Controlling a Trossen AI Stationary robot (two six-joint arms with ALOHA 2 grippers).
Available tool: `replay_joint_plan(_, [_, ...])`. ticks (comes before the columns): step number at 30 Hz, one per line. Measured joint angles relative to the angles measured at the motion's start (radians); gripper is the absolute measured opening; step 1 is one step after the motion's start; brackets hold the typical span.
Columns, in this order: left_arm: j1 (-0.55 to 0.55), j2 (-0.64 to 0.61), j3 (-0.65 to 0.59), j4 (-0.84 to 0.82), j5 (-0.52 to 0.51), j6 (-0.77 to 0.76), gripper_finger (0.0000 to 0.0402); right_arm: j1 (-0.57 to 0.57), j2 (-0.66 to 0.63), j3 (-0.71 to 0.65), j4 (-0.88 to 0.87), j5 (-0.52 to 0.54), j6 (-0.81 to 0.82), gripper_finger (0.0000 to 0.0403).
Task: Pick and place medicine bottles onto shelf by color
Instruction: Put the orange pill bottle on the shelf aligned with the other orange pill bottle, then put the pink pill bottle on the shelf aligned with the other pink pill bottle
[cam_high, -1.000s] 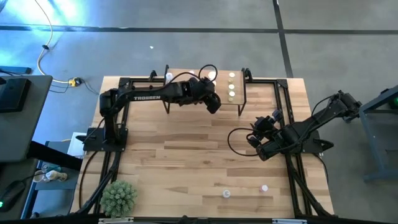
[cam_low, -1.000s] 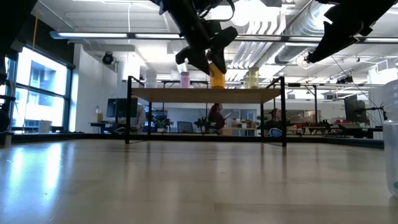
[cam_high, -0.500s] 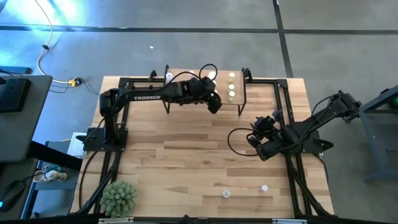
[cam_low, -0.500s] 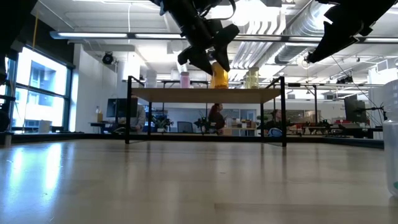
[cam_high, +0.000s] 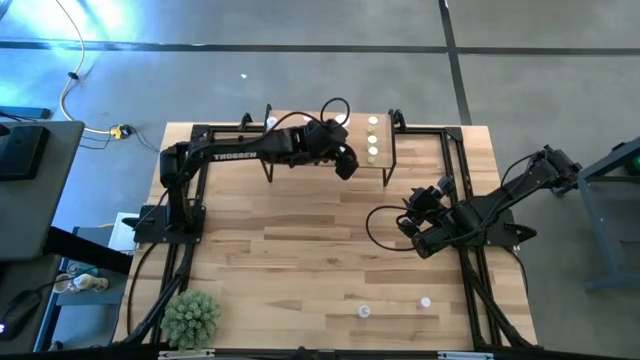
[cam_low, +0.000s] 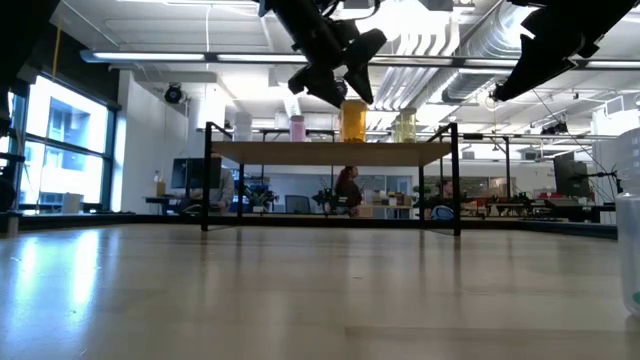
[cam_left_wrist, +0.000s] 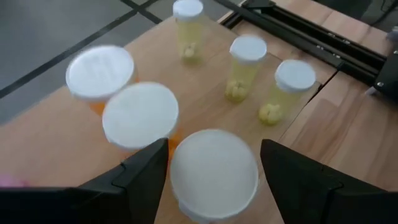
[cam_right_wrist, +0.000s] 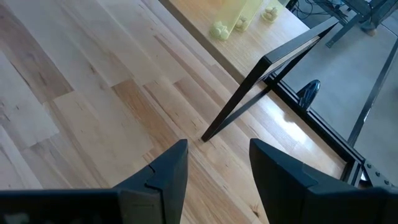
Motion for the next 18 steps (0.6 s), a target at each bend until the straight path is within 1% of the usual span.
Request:
replay_joint_plan(4, [-0.006,0.000,0.020,-0.003,0.000,0.004,0.0244,0.000,0.000,0.000,0.000,0.000,0.000,0.0163])
replay_joint_plan(8, [-0.006,0.000,0.044,-0.058,-0.007,0.004,0.0244,0.000,0.000,0.000,0.000,0.000,0.000,0.0163])
replay_joint_plan(18, [-0.014,-0.007,0.046,-0.082,-0.018,0.022,0.0245,0.000,0.000,0.000,0.000,0.000,0.000,0.0163])
